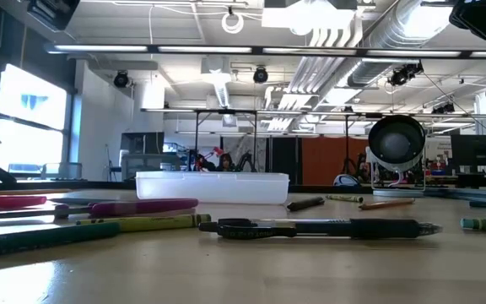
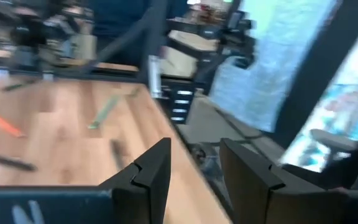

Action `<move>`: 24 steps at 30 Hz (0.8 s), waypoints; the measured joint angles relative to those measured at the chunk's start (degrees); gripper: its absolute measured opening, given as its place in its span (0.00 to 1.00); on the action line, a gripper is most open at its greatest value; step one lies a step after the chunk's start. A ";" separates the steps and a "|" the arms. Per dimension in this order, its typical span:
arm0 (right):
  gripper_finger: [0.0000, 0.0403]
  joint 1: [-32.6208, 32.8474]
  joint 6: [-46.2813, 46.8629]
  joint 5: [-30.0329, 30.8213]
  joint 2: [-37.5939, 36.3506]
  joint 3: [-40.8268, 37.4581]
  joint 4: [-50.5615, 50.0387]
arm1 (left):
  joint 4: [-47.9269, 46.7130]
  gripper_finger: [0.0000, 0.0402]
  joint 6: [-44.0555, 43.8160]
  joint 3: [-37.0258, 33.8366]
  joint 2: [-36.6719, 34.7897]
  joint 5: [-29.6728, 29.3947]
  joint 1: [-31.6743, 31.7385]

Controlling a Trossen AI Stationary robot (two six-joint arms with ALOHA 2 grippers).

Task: Pick & place school supplies into a supply box
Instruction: Put the orange pencil into the black supply box

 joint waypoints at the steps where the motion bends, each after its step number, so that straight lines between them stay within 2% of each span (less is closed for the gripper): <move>1: 0.00 0.01 0.00 0.00 -0.01 0.00 0.01 | -0.01 0.44 0.89 0.00 0.00 -2.73 0.00; 7: 0.00 0.00 0.00 0.00 0.00 0.00 0.02 | -0.42 0.44 2.87 0.00 0.00 -24.07 0.02; 13: 0.00 0.00 -0.02 0.00 -0.02 0.00 0.02 | -3.19 0.44 0.64 2.09 0.00 -32.00 0.04; 15: 0.00 0.01 0.00 -0.01 -0.01 0.00 0.00 | -8.13 0.44 -2.40 5.14 -0.02 -36.26 0.04; 19: 0.00 0.02 0.00 0.00 0.00 0.00 0.01 | -24.43 0.44 -6.14 13.05 0.00 -43.32 0.04; 24: 0.00 0.00 0.00 0.00 -0.02 0.00 0.00 | -43.27 0.43 -21.32 19.49 -0.04 -47.06 0.04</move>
